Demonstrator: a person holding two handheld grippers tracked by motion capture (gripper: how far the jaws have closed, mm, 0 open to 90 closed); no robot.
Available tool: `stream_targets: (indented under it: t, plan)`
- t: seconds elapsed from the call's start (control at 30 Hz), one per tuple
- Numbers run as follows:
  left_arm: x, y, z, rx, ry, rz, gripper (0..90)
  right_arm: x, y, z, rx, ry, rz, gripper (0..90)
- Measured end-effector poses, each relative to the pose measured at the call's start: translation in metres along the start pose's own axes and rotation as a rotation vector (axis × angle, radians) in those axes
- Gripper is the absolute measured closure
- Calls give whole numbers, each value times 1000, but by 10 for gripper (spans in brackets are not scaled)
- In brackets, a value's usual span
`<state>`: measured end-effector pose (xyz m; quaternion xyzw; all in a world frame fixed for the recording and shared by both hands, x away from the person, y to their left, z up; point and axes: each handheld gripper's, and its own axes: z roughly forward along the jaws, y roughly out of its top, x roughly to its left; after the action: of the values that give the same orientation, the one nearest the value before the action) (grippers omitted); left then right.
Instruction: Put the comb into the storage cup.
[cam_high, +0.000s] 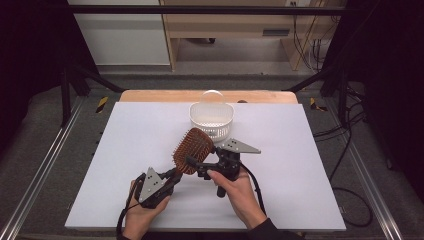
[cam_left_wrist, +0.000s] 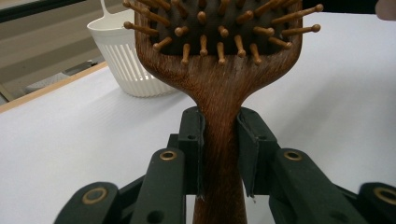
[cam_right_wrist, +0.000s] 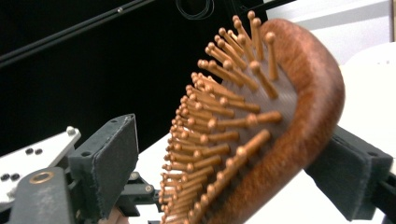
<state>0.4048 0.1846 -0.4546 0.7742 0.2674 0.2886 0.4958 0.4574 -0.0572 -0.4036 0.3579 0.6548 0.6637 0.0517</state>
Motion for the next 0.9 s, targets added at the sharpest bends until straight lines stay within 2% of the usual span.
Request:
stream_targets:
  t: [0.57,0.7,0.9]
  plan:
    - [-2,0,0,-6,0,17,724,-5,8,5,5,7,55,276]
    - [-3,-1,1,-7,1,23,724,-6,9,6,3,12,63,341]
    - [-1,-2,1,-18,1,12,724,-6,10,6,0,25,82,371]
